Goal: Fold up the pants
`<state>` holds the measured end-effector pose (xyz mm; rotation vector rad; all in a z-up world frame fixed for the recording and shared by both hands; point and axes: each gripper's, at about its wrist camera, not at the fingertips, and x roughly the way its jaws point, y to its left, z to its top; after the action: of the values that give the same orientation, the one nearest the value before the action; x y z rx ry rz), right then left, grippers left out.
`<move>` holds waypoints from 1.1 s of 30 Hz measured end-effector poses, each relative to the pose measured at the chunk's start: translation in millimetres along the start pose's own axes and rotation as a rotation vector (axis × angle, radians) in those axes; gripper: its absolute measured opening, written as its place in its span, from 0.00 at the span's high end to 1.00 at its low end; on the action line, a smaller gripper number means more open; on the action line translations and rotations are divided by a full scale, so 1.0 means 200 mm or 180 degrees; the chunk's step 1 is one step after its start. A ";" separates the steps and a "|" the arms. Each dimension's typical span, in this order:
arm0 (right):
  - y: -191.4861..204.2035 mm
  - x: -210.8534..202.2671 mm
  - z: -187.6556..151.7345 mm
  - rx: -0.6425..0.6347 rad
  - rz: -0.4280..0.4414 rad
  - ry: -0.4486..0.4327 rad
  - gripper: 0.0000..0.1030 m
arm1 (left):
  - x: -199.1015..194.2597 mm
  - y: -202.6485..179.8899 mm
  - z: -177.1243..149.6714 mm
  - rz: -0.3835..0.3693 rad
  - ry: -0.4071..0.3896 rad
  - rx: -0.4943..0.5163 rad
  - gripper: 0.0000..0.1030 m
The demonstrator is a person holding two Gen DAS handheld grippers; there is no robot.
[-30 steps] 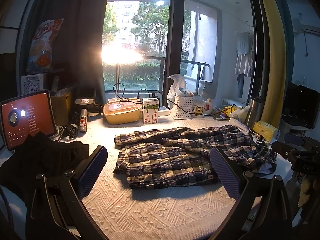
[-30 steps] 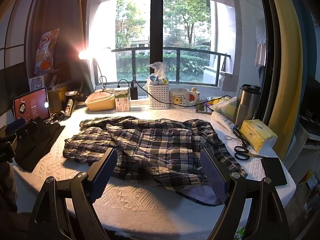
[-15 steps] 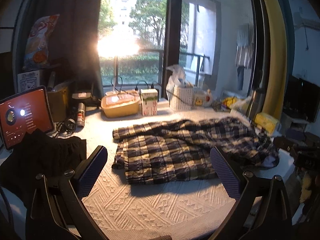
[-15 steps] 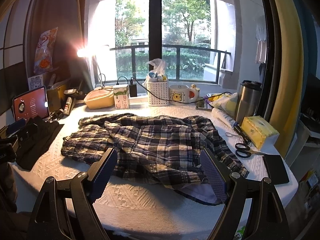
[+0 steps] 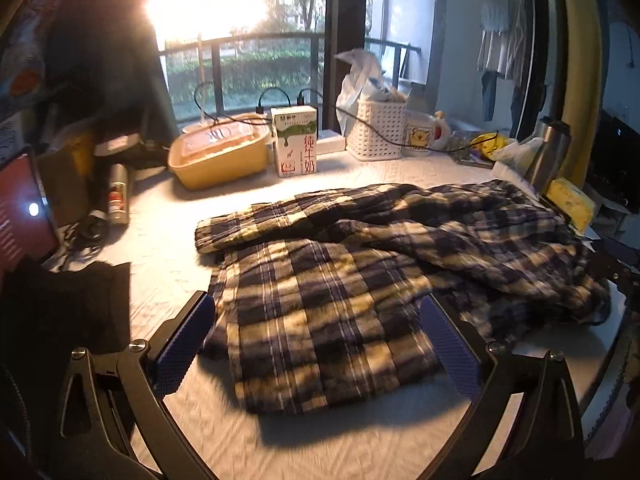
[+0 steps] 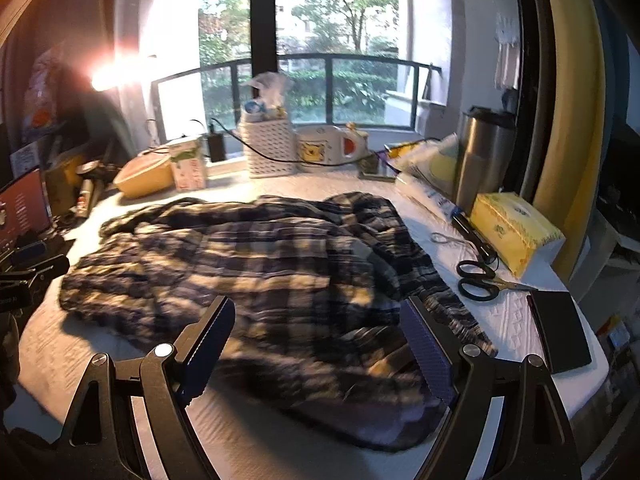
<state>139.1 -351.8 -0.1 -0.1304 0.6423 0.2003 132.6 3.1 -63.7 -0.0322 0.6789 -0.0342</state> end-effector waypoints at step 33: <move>-0.32 1.24 0.59 -0.0730 0.0777 0.1469 0.37 | 0.79 0.39 0.36 -0.0144 0.1027 0.0092 0.77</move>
<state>416.9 -357.1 -52.6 -0.3251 1.0955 0.4883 302.2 76.4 -109.0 -0.0142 1.0002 -0.0940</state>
